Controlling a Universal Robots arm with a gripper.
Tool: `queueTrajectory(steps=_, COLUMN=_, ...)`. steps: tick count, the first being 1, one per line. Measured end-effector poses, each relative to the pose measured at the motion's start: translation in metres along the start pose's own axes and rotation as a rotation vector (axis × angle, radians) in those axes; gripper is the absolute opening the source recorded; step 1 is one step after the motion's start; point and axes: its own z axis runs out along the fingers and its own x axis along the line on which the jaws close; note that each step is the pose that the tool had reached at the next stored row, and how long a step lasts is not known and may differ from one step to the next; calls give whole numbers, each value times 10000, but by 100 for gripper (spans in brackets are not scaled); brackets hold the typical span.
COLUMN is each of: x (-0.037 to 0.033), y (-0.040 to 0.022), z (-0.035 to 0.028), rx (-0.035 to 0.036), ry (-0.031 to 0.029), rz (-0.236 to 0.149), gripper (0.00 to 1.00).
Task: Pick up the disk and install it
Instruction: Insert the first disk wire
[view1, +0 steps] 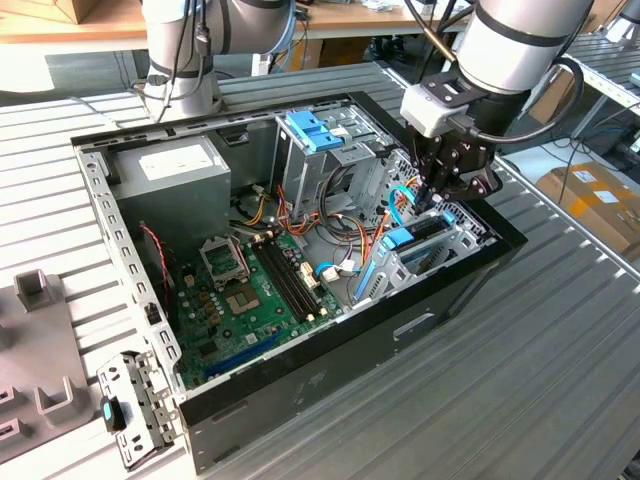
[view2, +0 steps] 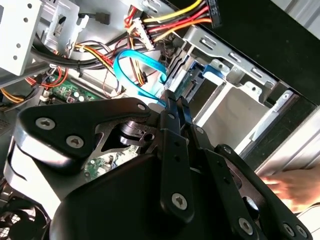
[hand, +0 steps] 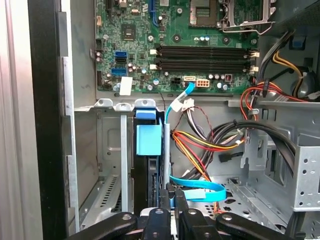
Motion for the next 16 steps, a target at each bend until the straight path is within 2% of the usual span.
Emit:
queueTrajectory(steps=2, x=34, y=12, z=1, rx=40, ry=-3, rz=2, gripper=16)
queueTrajectory(steps=5, x=52, y=35, z=5, rx=212, ry=-25, rz=-1, gripper=16)
queueTrajectory(steps=13, x=63, y=68, z=8, rx=213, ry=-31, rz=9, gripper=16)
queueTrajectory(steps=16, x=85, y=71, z=8, rx=215, ry=-174, rz=26, gripper=16)
